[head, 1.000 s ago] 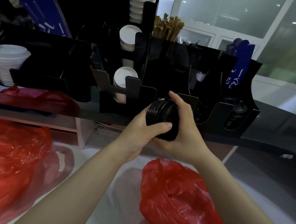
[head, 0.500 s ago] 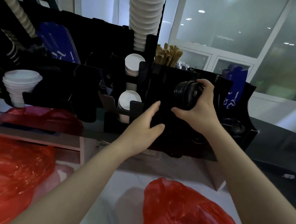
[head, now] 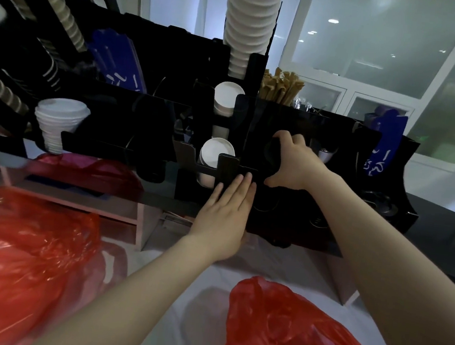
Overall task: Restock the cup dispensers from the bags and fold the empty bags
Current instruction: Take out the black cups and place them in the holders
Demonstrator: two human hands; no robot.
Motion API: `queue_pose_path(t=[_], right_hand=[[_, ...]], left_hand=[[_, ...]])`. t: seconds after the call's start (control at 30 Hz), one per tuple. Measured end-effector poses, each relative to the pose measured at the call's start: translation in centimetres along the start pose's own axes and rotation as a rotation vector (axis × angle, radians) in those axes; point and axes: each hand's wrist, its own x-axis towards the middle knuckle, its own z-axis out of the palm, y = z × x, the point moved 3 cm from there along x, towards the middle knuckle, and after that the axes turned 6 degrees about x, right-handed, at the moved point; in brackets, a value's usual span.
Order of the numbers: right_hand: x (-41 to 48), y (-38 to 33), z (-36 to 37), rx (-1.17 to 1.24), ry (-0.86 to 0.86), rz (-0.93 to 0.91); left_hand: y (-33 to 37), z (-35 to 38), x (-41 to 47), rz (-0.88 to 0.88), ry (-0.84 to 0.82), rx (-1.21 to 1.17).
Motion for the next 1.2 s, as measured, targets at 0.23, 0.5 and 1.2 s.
queue_pose_path(t=[0.23, 0.5, 1.2], right_hand=[[0.3, -0.7, 2.6, -0.281, -0.191, 0.092], [0.0, -1.2, 3.2, -0.458, -0.250, 0.005], [-2.4, -2.0, 1.6, -0.593, -0.228, -0.085]], left_hand=[[0.0, 0.3, -0.1, -0.003, -0.012, 0.023], [0.0, 0.8, -0.3, 0.007, -0.012, 0.018], [-0.1, 0.6, -0.3, 0.017, -0.067, -0.021]])
